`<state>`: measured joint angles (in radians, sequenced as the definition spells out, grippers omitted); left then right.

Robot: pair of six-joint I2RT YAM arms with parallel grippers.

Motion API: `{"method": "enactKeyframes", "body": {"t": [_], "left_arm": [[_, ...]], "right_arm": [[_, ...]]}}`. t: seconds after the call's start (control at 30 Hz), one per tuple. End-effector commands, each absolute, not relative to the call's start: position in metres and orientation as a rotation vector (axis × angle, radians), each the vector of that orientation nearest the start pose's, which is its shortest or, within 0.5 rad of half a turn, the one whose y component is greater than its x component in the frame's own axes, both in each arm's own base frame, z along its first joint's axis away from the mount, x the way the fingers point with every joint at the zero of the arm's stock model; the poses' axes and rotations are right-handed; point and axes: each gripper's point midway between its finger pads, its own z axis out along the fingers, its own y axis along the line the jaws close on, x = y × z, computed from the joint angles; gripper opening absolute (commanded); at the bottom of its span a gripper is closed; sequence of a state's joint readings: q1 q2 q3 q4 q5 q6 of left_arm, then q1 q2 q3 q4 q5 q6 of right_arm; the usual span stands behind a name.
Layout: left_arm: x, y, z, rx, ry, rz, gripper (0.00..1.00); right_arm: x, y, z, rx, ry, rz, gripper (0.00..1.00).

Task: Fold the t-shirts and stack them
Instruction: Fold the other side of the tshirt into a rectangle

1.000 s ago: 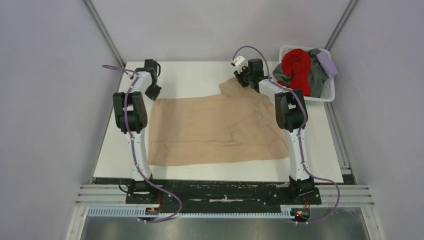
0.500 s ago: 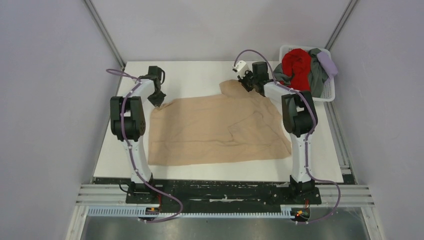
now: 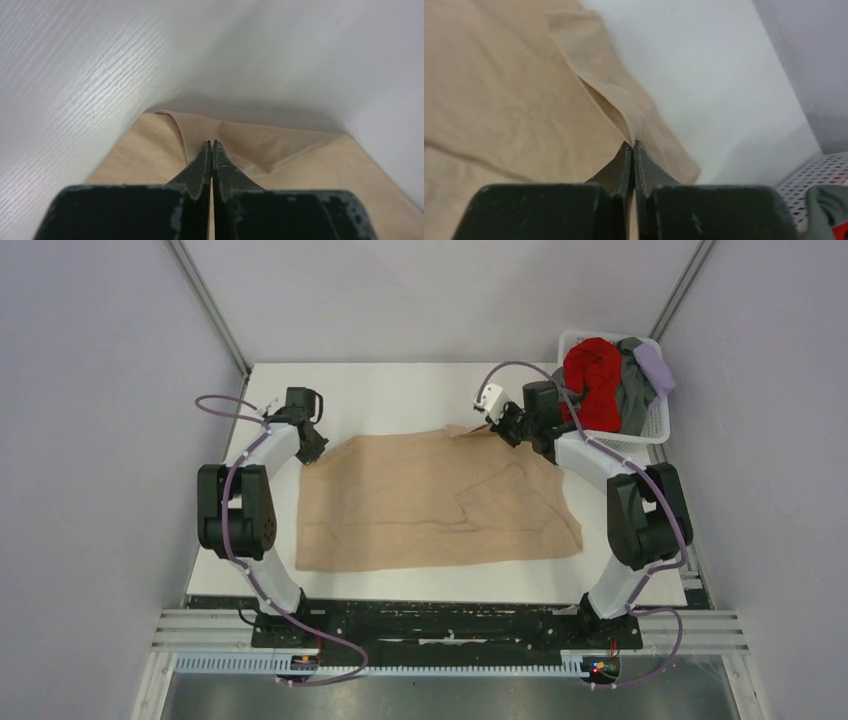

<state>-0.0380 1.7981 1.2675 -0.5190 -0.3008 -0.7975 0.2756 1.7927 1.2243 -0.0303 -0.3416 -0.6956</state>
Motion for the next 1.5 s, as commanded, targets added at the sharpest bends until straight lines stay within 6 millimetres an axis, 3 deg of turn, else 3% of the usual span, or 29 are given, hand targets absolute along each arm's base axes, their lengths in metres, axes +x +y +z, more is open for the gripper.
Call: {"method": "enactKeyframes", "body": {"t": [0.0, 0.27, 0.47, 0.63, 1.03, 1.13, 1.27, 1.47], "left_arm": [[0.41, 0.007, 0.084, -0.997, 2.286, 0.032, 0.02], [0.368, 0.011, 0.095, -1.017, 2.211, 0.009, 0.02], [0.349, 0.023, 0.115, -1.05, 2.123, 0.046, 0.02], [0.335, 0.035, 0.134, -1.062, 2.056, 0.096, 0.02], [0.318, 0.045, 0.135, -1.096, 2.023, 0.125, 0.02], [0.317, 0.046, 0.131, -1.111, 2.015, 0.134, 0.02], [0.313, 0.048, 0.12, -1.152, 2.001, 0.139, 0.02], [0.298, 0.055, 0.103, -1.248, 1.946, 0.165, 0.02]], "right_arm": [[0.429, 0.169, 0.121, -1.261, 1.778, 0.104, 0.0], [0.378, 0.141, 0.131, -1.249, 1.824, 0.002, 0.0], [0.355, 0.124, 0.14, -1.228, 1.859, -0.045, 0.0], [0.339, 0.121, 0.142, -1.22, 1.873, -0.025, 0.0], [0.312, 0.126, 0.173, -1.147, 1.873, 0.013, 0.0], [0.301, 0.128, 0.166, -1.149, 1.923, -0.003, 0.0], [0.277, 0.126, 0.141, -1.2, 2.037, -0.026, 0.0], [0.249, 0.105, 0.118, -1.187, 2.184, -0.076, 0.0]]}}
